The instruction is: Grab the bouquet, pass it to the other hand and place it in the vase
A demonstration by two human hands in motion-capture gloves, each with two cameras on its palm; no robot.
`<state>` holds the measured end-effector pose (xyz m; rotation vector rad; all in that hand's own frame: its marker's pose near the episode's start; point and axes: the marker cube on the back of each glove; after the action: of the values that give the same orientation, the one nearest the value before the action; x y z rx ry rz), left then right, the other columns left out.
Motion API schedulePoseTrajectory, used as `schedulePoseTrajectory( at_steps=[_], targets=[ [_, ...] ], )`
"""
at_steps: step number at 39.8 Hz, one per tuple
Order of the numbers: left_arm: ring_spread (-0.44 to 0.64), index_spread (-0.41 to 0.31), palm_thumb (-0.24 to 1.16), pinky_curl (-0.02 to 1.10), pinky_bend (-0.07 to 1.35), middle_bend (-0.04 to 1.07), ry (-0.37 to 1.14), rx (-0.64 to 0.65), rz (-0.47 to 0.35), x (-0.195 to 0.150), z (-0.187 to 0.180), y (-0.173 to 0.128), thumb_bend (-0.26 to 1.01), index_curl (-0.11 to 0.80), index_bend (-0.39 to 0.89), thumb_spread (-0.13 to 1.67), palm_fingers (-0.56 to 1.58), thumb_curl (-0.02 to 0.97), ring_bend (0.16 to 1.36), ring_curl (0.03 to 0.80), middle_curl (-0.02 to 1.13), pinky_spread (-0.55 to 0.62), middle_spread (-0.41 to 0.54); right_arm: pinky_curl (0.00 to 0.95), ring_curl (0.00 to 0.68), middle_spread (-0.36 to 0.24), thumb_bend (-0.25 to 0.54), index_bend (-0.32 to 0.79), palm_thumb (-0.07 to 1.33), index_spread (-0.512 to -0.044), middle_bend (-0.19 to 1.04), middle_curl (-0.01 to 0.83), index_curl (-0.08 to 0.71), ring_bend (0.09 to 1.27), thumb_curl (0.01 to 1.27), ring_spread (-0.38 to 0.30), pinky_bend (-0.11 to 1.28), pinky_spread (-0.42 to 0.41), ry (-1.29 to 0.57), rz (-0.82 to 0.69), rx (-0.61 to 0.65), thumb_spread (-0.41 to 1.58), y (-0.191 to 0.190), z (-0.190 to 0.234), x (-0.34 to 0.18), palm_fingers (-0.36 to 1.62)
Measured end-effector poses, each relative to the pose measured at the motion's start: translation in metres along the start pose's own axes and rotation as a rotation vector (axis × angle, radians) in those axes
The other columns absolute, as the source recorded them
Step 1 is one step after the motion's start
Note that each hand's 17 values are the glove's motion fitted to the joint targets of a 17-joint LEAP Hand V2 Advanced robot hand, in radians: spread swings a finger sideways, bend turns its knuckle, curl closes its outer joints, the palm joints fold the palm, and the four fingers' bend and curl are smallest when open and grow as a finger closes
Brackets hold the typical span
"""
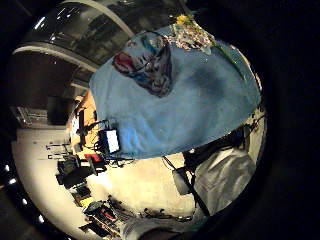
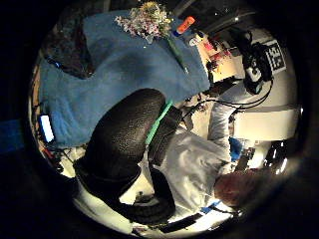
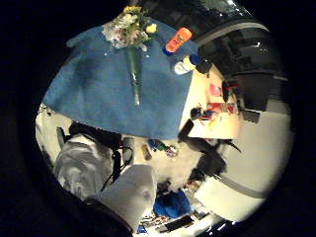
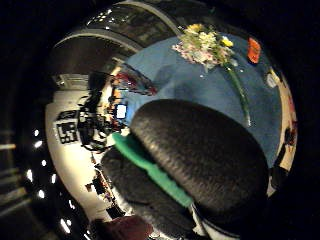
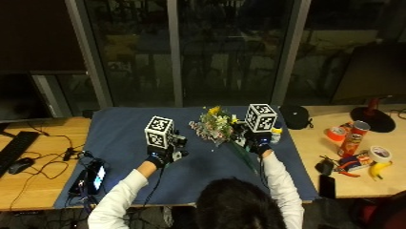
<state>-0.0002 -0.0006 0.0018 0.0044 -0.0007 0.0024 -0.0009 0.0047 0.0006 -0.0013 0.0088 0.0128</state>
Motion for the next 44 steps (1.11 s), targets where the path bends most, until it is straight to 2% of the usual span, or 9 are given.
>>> schedulePoseTrajectory(
  at_steps=[4, 8, 13, 20, 26, 27, 30, 36, 44],
  targets=[
    [0.16, 0.056, 0.09, 0.13, 0.41, 0.16, 0.007, -0.007, 0.001, 0.0, 0.003, 0.0, 0.03, 0.037, 0.1, 0.59, 0.25, 0.058, 0.53, 0.143, 0.06, 0.2, 0.174, 0.106, 0.075, -0.004, 0.055, 0.2, 0.12, -0.245, 0.21, 0.085, 0.106, 0.29, 0.04, 0.103, 0.3, 0.136, 0.02, 0.009, -0.014, 0.6, 0.003, 0.003, 0.002, 0.29],
    [0.2, 0.068, 0.1, 0.17, 0.44, 0.17, 0.024, -0.015, 0.014, -0.001, 0.01, -0.002, 0.02, 0.062, 0.11, 0.75, 0.21, 0.09, 0.58, 0.183, 0.09, 0.25, 0.214, 0.143, 0.106, -0.001, 0.046, 0.19, 0.13, -0.293, 0.2, 0.121, 0.153, 0.3, 0.06, 0.129, 0.3, 0.168, 0.028, 0.016, -0.041, 0.79, 0.002, 0.009, 0.006, 0.28],
    [0.24, 0.077, 0.11, 0.21, 0.46, 0.18, 0.047, 0.035, 0.047, -0.005, 0.018, -0.011, 0.0, 0.091, 0.13, 0.87, 0.18, 0.125, 0.61, 0.208, 0.12, 0.28, 0.243, 0.173, 0.129, -0.001, 0.028, 0.18, 0.13, -0.326, 0.19, 0.157, 0.189, 0.3, 0.09, 0.147, 0.29, 0.191, 0.072, 0.038, -0.094, 0.93, -0.001, 0.015, 0.011, 0.27],
    [0.22, 0.061, 0.19, 0.22, 0.4, 0.19, 0.03, 0.082, 0.063, -0.005, 0.013, -0.017, 0.01, 0.171, 0.19, 0.97, 0.28, 0.18, 0.58, 0.214, 0.17, 0.28, 0.203, 0.221, 0.172, -0.001, 0.086, 0.15, 0.26, -0.349, 0.18, 0.188, 0.21, 0.36, 0.13, 0.135, 0.34, 0.203, 0.157, 0.104, -0.143, 1.12, 0.004, 0.016, 0.014, 0.3],
    [0.22, 0.059, 0.2, 0.24, 0.39, 0.19, 0.056, 0.085, 0.09, 0.003, 0.02, -0.018, -0.01, 0.204, 0.16, 1.01, 0.27, 0.207, 0.58, 0.228, 0.21, 0.28, 0.194, 0.263, 0.2, -0.006, 0.08, 0.11, 0.29, -0.35, 0.18, 0.217, 0.203, 0.4, 0.14, 0.114, 0.42, 0.208, 0.102, 0.151, -0.176, 1.19, 0.004, 0.012, 0.017, 0.34],
    [0.22, 0.058, 0.2, 0.24, 0.38, 0.18, 0.063, 0.089, 0.097, 0.005, 0.022, -0.018, -0.02, 0.21, 0.16, 1.01, 0.27, 0.211, 0.58, 0.229, 0.21, 0.28, 0.198, 0.302, 0.22, -0.003, 0.075, 0.0, 0.3, -0.345, 0.16, 0.214, 0.168, 0.45, 0.15, 0.127, 0.54, 0.222, 0.096, 0.163, -0.194, 1.18, 0.003, 0.012, 0.018, 0.36],
    [0.22, 0.058, 0.21, 0.25, 0.38, 0.18, 0.073, 0.104, 0.119, 0.01, 0.025, -0.018, -0.02, 0.221, 0.16, 1.02, 0.26, 0.222, 0.58, 0.235, 0.22, 0.29, 0.199, 0.341, 0.254, 0.022, 0.059, -0.09, 0.31, -0.334, 0.15, 0.216, 0.11, 0.55, 0.17, 0.14, 0.69, 0.231, 0.067, 0.205, -0.216, 1.15, -0.008, 0.012, 0.028, 0.33],
    [0.23, 0.057, 0.22, 0.27, 0.38, 0.18, 0.042, 0.123, 0.142, 0.016, 0.026, -0.023, -0.02, 0.24, 0.15, 1.04, 0.25, 0.24, 0.58, 0.243, 0.24, 0.29, 0.2, 0.389, 0.313, 0.059, 0.041, -0.07, 0.36, -0.27, 0.22, 0.255, 0.029, 0.72, 0.2, 0.099, 0.83, 0.185, -0.008, 0.314, -0.208, 1.13, -0.038, 0.013, 0.056, 0.36],
    [0.23, 0.057, 0.23, 0.29, 0.38, 0.18, 0.023, 0.137, 0.148, 0.018, 0.03, -0.028, -0.02, 0.259, 0.15, 1.04, 0.24, 0.258, 0.59, 0.252, 0.26, 0.29, 0.201, 0.395, 0.334, 0.035, 0.009, 0.05, 0.39, -0.22, 0.31, 0.312, 0.024, 0.73, 0.23, 0.03, 0.85, 0.136, -0.167, 0.514, -0.216, 1.13, -0.086, 0.063, 0.099, 0.39]
  ],
)
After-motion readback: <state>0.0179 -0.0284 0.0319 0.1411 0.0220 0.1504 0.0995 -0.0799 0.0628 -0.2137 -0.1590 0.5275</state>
